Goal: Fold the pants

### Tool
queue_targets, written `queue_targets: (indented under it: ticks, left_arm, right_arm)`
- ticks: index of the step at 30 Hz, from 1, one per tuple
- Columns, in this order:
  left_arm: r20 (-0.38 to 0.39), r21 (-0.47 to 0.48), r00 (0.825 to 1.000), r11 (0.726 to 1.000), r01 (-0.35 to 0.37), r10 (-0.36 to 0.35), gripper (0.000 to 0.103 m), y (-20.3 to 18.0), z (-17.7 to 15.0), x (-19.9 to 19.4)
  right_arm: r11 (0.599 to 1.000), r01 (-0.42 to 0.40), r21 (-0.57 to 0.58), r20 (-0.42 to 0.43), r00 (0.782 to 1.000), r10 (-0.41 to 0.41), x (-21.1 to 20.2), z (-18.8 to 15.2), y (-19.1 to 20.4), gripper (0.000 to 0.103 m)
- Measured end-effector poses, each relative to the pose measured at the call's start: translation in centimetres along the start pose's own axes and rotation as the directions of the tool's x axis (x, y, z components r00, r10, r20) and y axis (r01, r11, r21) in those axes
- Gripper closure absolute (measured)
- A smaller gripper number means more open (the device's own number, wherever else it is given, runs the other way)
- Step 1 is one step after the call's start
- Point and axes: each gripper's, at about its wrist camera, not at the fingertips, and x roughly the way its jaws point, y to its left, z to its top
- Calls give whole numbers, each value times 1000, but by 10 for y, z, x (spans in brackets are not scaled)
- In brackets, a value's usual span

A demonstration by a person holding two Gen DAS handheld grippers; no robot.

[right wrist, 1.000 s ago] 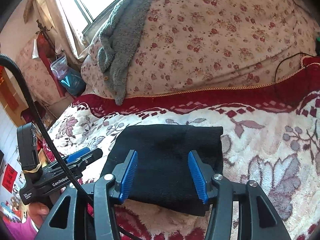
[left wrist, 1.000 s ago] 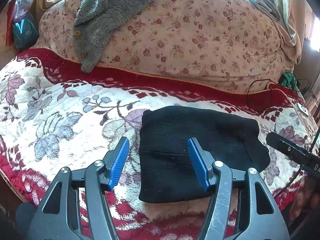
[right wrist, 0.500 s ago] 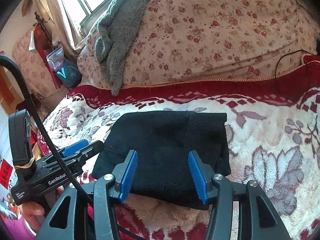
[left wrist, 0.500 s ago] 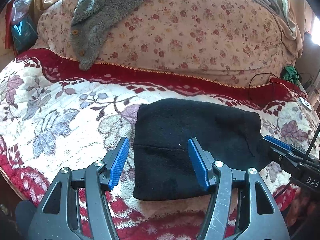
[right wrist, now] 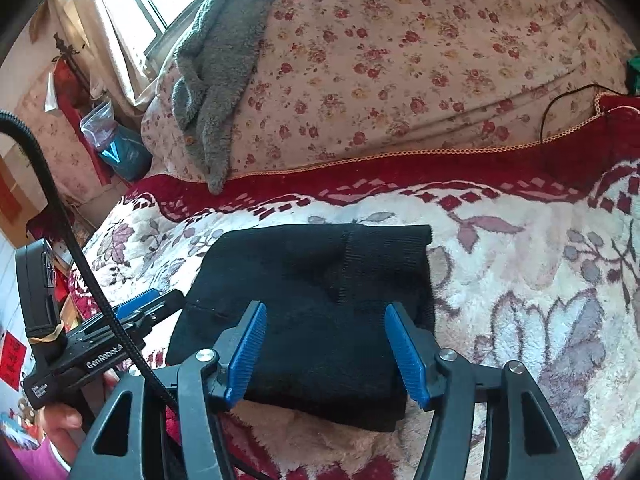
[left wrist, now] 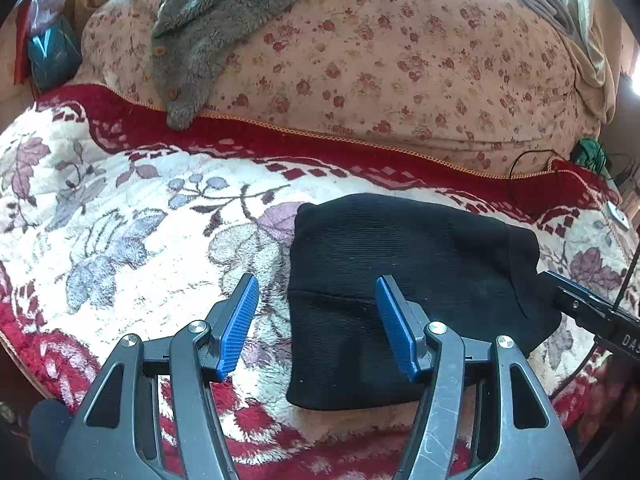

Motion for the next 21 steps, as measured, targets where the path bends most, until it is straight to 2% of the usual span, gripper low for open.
queue_targets:
  ticks: [4, 10, 14, 21]
  left_arm:
    - [-17, -25, 998, 998, 52, -52, 43, 13, 1, 3]
    - [-75, -103, 983, 982, 161, -169, 43, 30, 1, 17]
    - [-74, -78, 982, 982, 171, -177, 43, 25, 0, 19]
    - [-100, -77, 974, 977, 197, -204, 41, 20, 0, 35]
  right_arm:
    - [1000, 21, 9, -1, 1000, -21, 2, 2, -9, 31]
    - [994, -14, 110, -42, 999, 19, 14, 1, -36, 31]
    - [980, -46, 194, -62, 996, 59, 23, -4, -53, 31]
    - [965, -98, 242, -96, 988, 124, 37, -11, -58, 30]
